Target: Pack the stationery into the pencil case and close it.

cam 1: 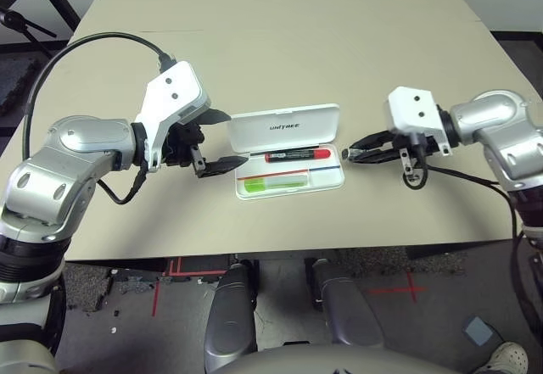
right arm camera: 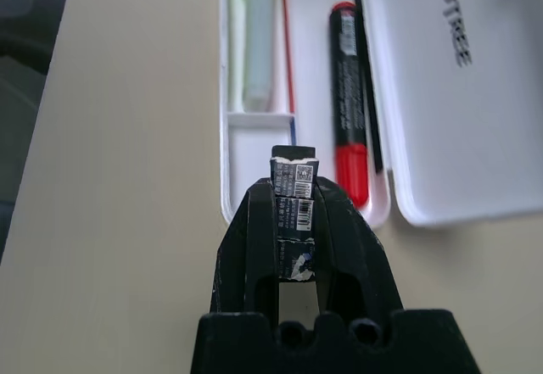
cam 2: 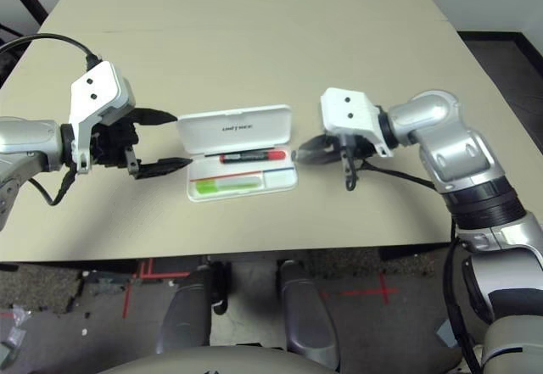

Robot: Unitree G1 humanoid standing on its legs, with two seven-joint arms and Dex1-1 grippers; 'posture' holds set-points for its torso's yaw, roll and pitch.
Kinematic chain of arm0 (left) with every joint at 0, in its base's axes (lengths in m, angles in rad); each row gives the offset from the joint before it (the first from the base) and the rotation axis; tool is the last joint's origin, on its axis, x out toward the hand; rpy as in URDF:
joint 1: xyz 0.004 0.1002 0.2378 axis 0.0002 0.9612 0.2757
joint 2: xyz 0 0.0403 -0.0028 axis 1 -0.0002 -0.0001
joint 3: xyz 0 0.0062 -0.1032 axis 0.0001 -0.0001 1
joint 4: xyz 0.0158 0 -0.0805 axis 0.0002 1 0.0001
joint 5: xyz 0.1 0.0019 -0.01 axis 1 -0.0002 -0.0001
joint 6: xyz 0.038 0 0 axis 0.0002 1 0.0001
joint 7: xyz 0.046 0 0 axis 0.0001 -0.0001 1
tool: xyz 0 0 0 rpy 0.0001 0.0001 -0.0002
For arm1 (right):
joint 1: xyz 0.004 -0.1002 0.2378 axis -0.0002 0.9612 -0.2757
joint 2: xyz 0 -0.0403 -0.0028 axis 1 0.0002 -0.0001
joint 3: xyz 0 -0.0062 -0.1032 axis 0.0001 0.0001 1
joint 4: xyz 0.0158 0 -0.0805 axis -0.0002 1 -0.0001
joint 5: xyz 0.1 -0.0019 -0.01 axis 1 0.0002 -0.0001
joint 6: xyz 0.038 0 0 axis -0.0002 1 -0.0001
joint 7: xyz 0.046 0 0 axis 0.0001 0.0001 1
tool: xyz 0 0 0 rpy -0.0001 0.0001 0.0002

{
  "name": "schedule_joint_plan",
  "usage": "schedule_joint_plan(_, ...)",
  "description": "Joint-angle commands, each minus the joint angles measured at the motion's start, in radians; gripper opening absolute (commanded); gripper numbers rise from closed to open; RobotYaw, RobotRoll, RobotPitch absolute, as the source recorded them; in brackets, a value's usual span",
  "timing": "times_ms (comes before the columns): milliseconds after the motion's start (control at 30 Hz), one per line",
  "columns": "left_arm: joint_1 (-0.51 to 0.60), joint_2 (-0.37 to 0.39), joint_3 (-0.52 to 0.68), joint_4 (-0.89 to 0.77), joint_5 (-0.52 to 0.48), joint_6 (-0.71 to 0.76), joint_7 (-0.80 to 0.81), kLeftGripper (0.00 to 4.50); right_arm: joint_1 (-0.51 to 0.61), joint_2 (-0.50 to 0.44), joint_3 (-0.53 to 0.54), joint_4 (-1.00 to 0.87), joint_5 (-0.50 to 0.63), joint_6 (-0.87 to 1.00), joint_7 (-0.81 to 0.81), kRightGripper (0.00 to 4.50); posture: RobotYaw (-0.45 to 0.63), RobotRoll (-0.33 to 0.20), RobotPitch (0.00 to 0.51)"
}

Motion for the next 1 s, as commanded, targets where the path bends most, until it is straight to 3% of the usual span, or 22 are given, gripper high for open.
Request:
schedule_joint_plan(33, 0.005, 0.014, -0.017, 0.001, 0.013, -0.005, 0.002, 4.50, 0.005, 0.019, 0.024, -0.014, -0.014, -0.019, 0.009, 0.30, -0.06, 0.000, 0.216)
schedule_joint_plan(400, 0.014, 0.021, -0.009, -0.005, 0.015, -0.003, 0.008, 4.50, 0.002, 0.070, 0.063, 0.015, -0.083, -0.070, -0.010, 0.30, -0.05, 0.000, 0.212)
schedule_joint_plan(567, 0.017, 0.031, -0.008, -0.002, 0.015, -0.005, 0.011, 4.50, -0.011, 0.089, 0.054, 0.038, -0.123, -0.081, -0.058, 2.02, -0.05, 0.000, 0.213)
schedule_joint_plan(767, 0.021, 0.039, -0.005, 0.005, 0.017, -0.011, 0.008, 4.50, -0.027, 0.063, 0.001, 0.039, -0.074, 0.001, -0.035, 4.27, -0.05, 0.000, 0.214)
schedule_joint_plan(800, 0.021, 0.042, -0.004, 0.010, 0.019, -0.012, 0.008, 4.50, -0.033, 0.049, -0.018, 0.039, -0.053, 0.037, -0.024, 4.48, -0.05, 0.000, 0.214)
schedule_joint_plan(1000, 0.048, 0.083, -0.005, 0.048, 0.054, -0.040, 0.005, 4.50, -0.015, -0.111, -0.103, 0.067, 0.018, 0.175, 0.058, 4.48, -0.05, 0.000, 0.218)
